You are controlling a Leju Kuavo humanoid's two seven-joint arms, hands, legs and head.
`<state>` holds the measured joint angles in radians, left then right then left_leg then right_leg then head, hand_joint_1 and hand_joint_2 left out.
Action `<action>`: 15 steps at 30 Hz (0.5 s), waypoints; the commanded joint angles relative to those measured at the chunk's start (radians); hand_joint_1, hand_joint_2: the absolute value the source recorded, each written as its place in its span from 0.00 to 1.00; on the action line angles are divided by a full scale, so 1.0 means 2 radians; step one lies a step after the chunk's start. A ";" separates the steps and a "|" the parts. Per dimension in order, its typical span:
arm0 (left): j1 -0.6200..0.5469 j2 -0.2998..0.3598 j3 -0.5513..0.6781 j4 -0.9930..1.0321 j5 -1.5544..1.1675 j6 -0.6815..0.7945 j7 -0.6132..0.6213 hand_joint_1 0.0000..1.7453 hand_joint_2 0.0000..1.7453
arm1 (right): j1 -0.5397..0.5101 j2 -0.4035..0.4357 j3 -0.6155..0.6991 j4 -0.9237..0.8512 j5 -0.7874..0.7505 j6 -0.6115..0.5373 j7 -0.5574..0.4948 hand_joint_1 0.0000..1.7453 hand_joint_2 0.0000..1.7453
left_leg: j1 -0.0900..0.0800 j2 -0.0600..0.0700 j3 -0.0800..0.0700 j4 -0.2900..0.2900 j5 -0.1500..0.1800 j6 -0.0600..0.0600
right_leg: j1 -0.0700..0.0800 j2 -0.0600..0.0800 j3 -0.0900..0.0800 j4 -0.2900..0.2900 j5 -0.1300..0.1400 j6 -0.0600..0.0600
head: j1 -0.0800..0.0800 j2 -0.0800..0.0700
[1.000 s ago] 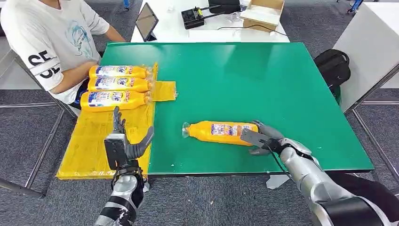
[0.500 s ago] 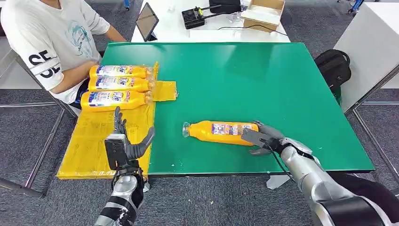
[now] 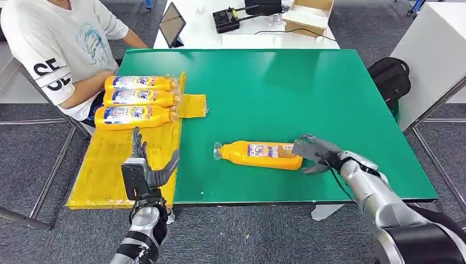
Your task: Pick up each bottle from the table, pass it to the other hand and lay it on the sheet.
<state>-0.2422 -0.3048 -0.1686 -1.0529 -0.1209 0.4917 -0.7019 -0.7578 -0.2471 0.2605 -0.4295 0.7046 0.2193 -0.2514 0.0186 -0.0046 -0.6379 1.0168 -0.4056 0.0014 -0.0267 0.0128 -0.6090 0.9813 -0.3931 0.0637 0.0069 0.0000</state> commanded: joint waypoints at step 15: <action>0.008 0.009 0.026 -0.006 -0.011 -0.011 0.002 0.00 1.00 | -0.010 -0.115 0.034 -0.188 -0.091 0.088 0.026 0.00 1.00 | 0.000 -0.002 0.001 0.000 -0.001 0.001 | 0.000 -0.003 0.001 0.000 -0.001 -0.002 | 0.000 0.000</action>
<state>-0.2162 -0.3040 -0.1419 -1.0876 -0.1240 0.4810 -0.7015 -0.7887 -0.4162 0.2678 -0.6738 0.5699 0.3563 -0.2365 0.0182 -0.0086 -0.6409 1.0169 -0.4056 0.0016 -0.0270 0.0090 -0.6112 0.9812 -0.3934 0.0640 0.0065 0.0000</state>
